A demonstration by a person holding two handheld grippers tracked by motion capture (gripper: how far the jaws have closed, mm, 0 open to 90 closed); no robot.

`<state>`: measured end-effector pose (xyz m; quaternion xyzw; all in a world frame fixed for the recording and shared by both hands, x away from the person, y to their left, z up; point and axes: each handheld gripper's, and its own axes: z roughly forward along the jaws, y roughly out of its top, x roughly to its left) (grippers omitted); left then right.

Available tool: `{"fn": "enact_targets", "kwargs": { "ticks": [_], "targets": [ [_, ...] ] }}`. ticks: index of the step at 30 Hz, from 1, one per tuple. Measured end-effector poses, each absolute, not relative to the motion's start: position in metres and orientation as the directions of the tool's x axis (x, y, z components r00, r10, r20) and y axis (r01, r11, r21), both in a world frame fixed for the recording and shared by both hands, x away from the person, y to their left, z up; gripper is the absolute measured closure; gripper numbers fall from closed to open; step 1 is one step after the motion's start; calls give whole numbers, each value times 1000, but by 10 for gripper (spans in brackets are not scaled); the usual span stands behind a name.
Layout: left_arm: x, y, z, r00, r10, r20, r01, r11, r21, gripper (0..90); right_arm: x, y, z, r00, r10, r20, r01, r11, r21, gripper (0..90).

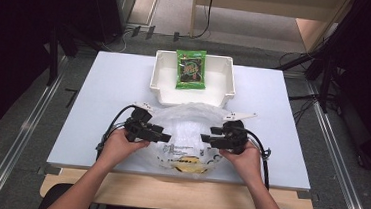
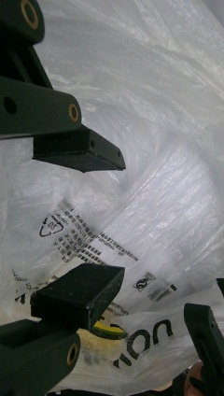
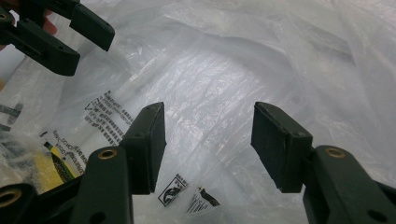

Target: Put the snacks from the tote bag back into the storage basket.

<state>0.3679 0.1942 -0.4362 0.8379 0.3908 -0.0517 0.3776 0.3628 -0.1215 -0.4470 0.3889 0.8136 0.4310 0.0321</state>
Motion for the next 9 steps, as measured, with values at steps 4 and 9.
{"fn": "enact_targets", "kwargs": {
  "ticks": [4,9],
  "targets": [
    [368,194,-436,692,613,-381,692,-413,593,428,363,-122,-447,-695,660,285,607,326,725,459],
    [368,195,-435,693,618,-372,688,-411,598,426,364,-123,-447,-694,657,296,610,316,727,444]
  ]
}}
